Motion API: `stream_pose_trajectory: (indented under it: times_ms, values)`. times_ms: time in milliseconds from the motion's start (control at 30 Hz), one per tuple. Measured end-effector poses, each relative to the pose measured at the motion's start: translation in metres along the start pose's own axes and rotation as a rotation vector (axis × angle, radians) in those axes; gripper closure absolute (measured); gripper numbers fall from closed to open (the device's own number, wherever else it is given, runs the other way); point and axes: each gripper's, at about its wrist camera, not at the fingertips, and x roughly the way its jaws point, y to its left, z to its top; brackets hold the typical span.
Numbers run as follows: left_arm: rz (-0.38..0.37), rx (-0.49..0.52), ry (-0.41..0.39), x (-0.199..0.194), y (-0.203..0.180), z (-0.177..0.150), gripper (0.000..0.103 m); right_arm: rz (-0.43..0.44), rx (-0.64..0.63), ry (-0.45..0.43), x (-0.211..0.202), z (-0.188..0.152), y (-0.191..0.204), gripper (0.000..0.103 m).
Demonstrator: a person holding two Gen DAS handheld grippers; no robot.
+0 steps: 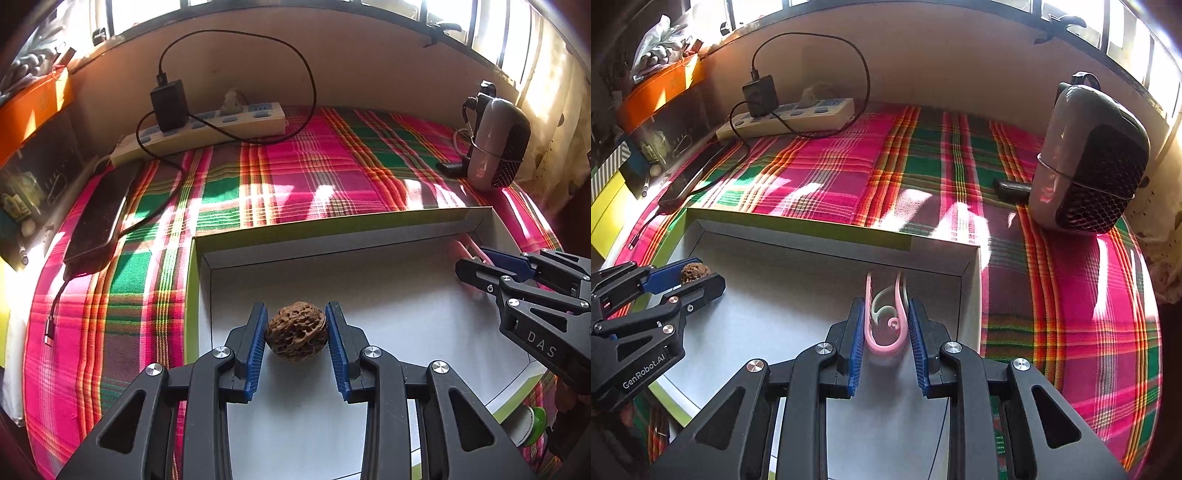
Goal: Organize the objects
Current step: 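Lift and carry the walnut with the left tool while the right tool carries the clip over the box, then open the left tool to drop the walnut while the right tool releases the clip into the box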
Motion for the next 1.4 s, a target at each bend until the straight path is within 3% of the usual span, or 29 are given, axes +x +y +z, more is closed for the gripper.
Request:
stream_pose_trajectory:
  times_ms: [500,733,900,1400]
  values:
    - [0.008,0.027,-0.003,0.001,-0.003,0.000,0.073,-0.028,-0.008,-0.001,0.002,0.001,0.004,0.078]
    - [-0.029,-0.004,-0.016,-0.002,0.002,-0.001,0.073,-0.014,0.000,-0.010,-0.002,0.000,0.006,0.060]
    - [-0.030,-0.011,-0.024,-0.009,0.004,-0.004,0.072,-0.009,0.009,-0.029,-0.009,-0.001,0.006,0.057]
    - [-0.083,0.008,-0.117,-0.079,-0.001,-0.037,0.072,-0.021,0.021,-0.106,-0.068,-0.031,0.008,0.057]
